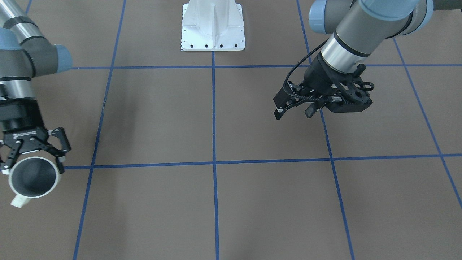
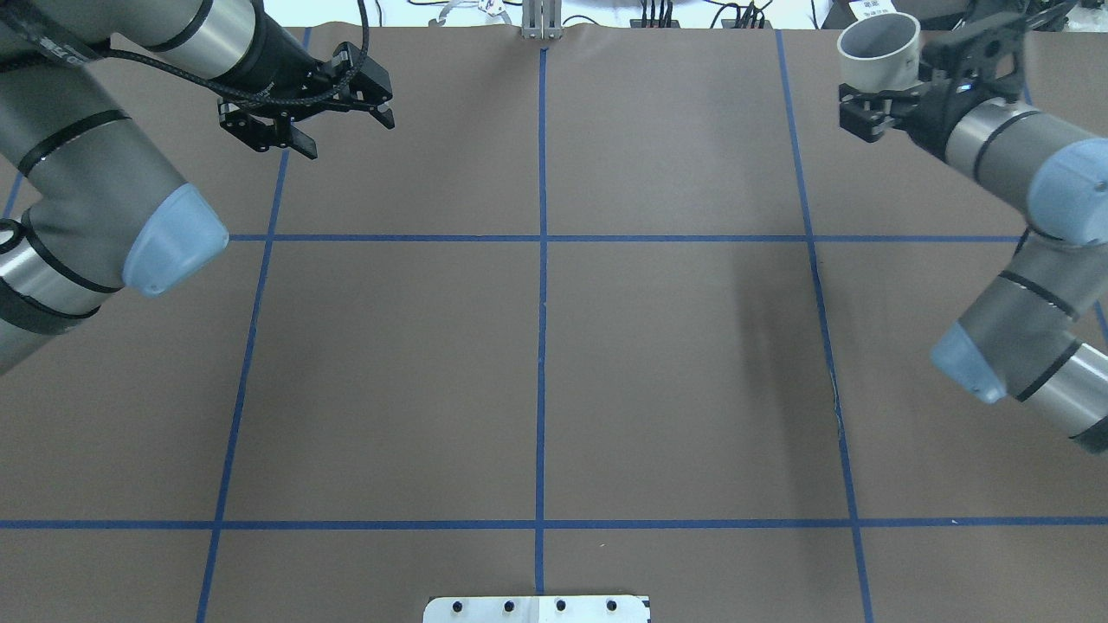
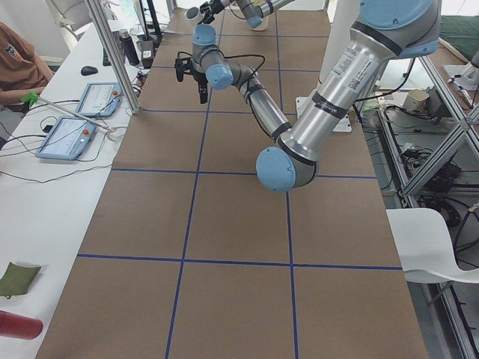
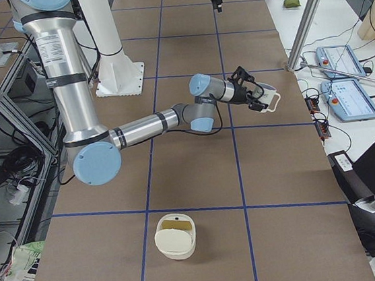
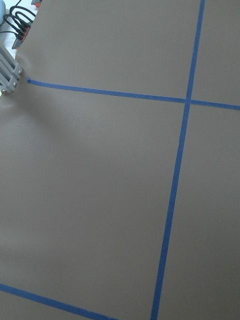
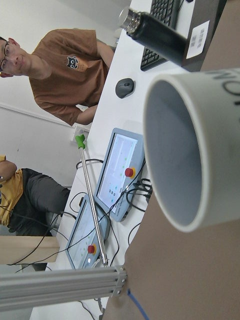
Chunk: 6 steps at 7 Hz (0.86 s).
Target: Left arm hands cup to right arm to dump lemon
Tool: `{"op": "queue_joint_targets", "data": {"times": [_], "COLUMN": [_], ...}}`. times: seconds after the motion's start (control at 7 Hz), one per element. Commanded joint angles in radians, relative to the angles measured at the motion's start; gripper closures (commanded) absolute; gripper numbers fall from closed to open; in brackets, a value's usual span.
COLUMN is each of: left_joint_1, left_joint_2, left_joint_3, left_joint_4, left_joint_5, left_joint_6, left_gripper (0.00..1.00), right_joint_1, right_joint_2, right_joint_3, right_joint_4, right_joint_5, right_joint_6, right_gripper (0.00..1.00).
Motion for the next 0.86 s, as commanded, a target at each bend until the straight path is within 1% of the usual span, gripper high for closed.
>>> {"op": "queue_joint_targets", "data": {"times": [0.0, 0.14, 0.43, 0.57, 0.71], "left_joint_1": [0.024, 0.055, 0.098, 0.103, 0.103], "left_joint_2": [-0.061, -0.1, -0.174, -0.188, -0.2], "left_joint_3": [0.027, 0.029, 0.035, 0.046, 0.07], "left_joint_4": [-0.006, -0.012, -0.014, -0.016, -0.019], "left_joint_5": [-0.001, 0.001, 0.002, 0.001, 0.001], "left_joint_6": [-0.053, -0.134, -0.283, -0.304, -0.305], "left_gripper": [0.0, 0.0, 0.0, 0.0, 0.0], "right_joint_1": [-0.173, -0.227, -0.343, -0.393, -0.431], "right_joint_2": [0.128, 0.147, 0.188, 0.208, 0.216], "right_joint_3": [-0.001, 0.0, -0.012, -0.004, -0.003], "right_joint_4": [-0.086, -0.086, -0.104, -0.142, -0.144], "right_joint_5": [-0.199, -0.299, -0.459, -0.523, -0.568], "right_joint_6": [0.011, 0.009, 0.009, 0.009, 0.009], "right_gripper": [0.71, 0.71, 0.71, 0.71, 0.71]}}
